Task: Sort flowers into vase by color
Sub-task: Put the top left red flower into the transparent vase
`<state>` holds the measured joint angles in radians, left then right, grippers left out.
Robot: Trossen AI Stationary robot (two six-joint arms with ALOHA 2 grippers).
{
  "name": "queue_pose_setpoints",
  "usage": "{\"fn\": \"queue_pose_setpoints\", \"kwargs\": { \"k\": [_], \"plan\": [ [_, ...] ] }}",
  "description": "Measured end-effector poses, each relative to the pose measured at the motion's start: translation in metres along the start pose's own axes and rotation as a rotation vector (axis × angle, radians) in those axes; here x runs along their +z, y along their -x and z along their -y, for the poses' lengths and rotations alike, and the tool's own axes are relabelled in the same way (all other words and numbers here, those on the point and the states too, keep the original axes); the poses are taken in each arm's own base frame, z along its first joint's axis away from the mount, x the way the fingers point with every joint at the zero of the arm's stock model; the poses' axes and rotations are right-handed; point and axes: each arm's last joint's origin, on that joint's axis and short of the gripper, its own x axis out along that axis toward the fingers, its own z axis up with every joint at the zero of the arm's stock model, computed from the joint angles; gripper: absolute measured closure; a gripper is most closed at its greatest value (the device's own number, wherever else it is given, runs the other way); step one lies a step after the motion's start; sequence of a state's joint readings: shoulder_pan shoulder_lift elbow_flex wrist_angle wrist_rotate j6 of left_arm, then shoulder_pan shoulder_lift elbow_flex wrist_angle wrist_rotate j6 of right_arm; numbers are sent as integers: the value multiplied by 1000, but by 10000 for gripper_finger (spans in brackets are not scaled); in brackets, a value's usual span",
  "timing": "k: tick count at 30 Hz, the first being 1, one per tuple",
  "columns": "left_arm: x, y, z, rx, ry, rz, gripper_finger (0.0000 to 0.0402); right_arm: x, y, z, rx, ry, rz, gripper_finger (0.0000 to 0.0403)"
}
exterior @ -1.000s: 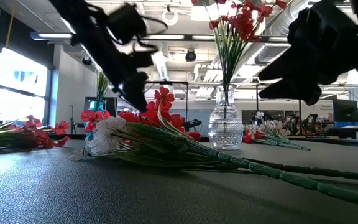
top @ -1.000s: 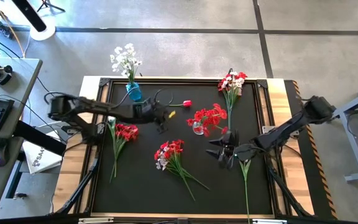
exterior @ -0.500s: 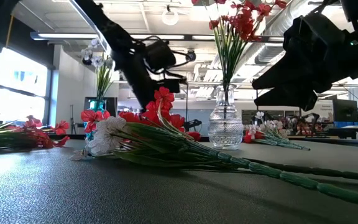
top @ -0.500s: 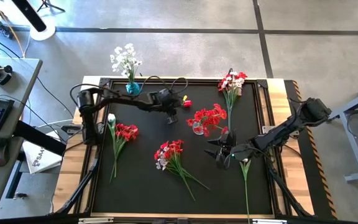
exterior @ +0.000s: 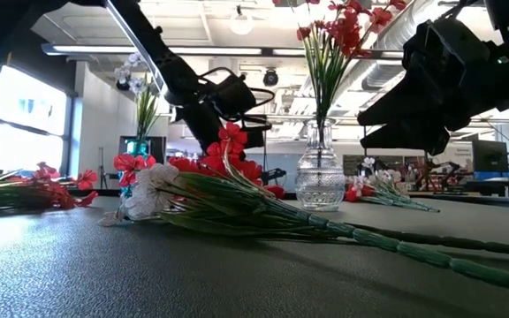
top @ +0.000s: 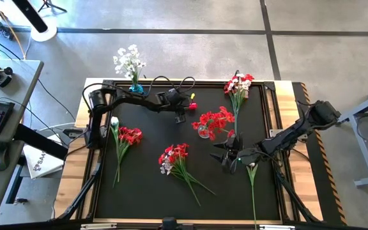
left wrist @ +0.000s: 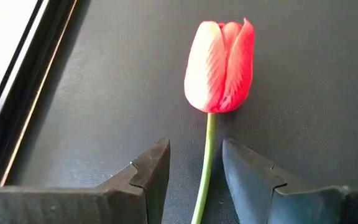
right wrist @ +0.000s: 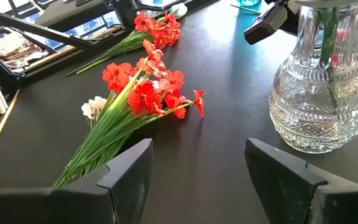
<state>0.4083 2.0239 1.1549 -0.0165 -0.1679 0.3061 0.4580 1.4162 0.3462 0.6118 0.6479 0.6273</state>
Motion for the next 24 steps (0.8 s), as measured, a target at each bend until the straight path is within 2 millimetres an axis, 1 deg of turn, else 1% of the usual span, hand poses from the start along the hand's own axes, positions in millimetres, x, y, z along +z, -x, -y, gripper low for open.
{"fn": "queue_pose_setpoints", "kwargs": {
  "k": [3, 8, 12, 17, 20, 24],
  "plan": [
    [-1, 0, -2, -5, 3, 2, 285, 0, 0, 0, -2, 0, 2, 151],
    [-2, 0, -11, -38, 60, 21, 326, 0, 0, 0, -1, -4, 7, 151],
    [-4, 2, -26, -140, 147, 64, 358, 1, 0, -1, 3, -9, 12, 151],
    [-12, 3, -43, -264, 223, 62, 395, 1, 0, -1, 4, -10, 13, 151],
    [-20, 3, -43, -280, 234, -3, 398, 1, 0, -1, 4, -10, 13, 151],
    [-22, 3, -44, -193, 257, -53, 399, 1, 0, -1, 4, -10, 13, 151]
  ]
}}
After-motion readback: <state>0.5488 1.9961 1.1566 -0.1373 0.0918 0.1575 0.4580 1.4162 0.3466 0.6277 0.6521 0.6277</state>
